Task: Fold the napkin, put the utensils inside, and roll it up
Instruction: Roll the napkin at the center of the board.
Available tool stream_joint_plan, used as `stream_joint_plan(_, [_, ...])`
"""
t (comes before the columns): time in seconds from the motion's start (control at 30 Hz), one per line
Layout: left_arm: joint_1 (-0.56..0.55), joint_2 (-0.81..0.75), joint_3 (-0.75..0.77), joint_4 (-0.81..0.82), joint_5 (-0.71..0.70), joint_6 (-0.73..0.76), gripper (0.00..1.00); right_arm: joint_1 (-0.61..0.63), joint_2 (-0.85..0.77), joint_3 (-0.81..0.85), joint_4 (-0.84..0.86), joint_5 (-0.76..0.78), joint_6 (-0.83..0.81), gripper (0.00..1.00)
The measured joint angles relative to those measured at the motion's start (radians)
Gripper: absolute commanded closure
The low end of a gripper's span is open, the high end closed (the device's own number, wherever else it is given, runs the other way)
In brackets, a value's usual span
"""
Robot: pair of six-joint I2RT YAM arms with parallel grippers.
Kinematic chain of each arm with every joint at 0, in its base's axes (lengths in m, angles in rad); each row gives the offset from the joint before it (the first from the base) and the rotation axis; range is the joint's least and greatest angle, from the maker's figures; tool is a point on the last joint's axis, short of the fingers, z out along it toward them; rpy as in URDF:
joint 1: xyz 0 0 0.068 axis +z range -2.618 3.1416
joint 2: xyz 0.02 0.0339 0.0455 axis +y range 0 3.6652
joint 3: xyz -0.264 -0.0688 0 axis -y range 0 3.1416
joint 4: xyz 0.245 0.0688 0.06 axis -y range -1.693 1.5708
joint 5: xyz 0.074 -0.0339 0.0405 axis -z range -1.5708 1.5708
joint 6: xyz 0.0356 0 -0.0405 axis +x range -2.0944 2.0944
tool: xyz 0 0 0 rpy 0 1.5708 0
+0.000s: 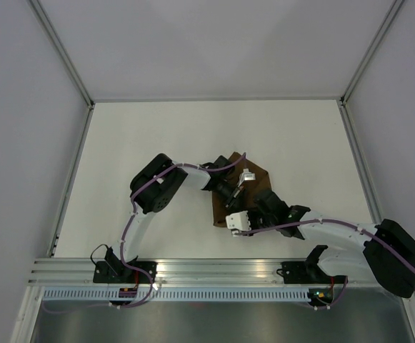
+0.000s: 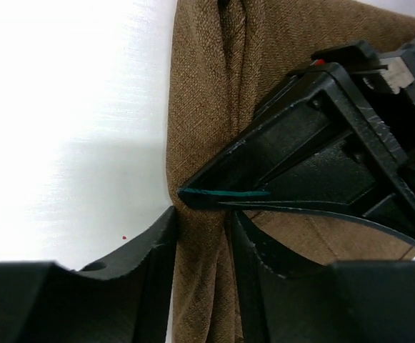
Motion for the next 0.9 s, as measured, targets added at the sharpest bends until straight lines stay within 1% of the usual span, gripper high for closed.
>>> stream_joint_plan(0.1, [0.004, 0.0, 0.0, -0.01, 0.001, 0.0, 0.98, 0.0, 0.035, 0.035, -0.035, -0.007, 0.006, 0.61])
stream_joint_plan(0.13, [0.005, 0.0, 0.0, -0.014, 0.002, 0.0, 0.98, 0.0, 0.043, 0.042, -0.043, -0.009, 0.007, 0.65])
stream_joint_plan(0.2, [0.006, 0.0, 0.0, -0.019, 0.003, 0.0, 0.96, 0.0, 0.064, 0.061, -0.068, -0.016, 0.008, 0.69])
stream_joint_plan(0.23, [0.007, 0.0, 0.0, -0.021, 0.003, 0.0, 0.93, 0.0, 0.076, 0.072, -0.082, -0.019, 0.008, 0.72])
stream_joint_plan(0.27, [0.007, -0.001, 0.0, -0.024, 0.002, 0.0, 0.92, -0.001, 0.09, 0.087, -0.101, -0.023, 0.009, 0.73])
stream_joint_plan(0.3, [0.007, -0.002, 0.0, -0.028, 0.001, 0.0, 0.87, -0.002, 0.105, 0.102, -0.118, -0.027, 0.008, 0.73])
stream_joint_plan(0.4, [0.008, -0.008, -0.002, -0.043, -0.009, 0.001, 0.79, -0.005, 0.14, 0.14, -0.158, -0.038, 0.008, 0.78])
stream_joint_plan(0.43, [0.009, -0.014, -0.005, -0.049, -0.016, 0.001, 0.73, -0.008, 0.153, 0.152, -0.171, -0.045, 0.008, 0.79])
stream_joint_plan(0.5, [0.01, -0.029, -0.012, -0.064, -0.031, 0.001, 0.68, -0.016, 0.173, 0.174, -0.193, -0.061, 0.007, 0.8])
stream_joint_plan(0.57, [0.012, -0.05, -0.021, -0.078, -0.045, 0.001, 0.64, -0.03, 0.195, 0.195, -0.217, -0.08, 0.004, 0.81])
stream_joint_plan(0.6, [0.013, -0.061, -0.026, -0.082, -0.057, 0.001, 0.61, -0.037, 0.206, 0.206, -0.228, -0.091, 0.002, 0.82])
stream_joint_plan(0.9, [0.026, -0.151, -0.053, -0.113, -0.189, -0.001, 0.54, -0.114, 0.319, 0.324, -0.362, -0.204, -0.033, 0.83])
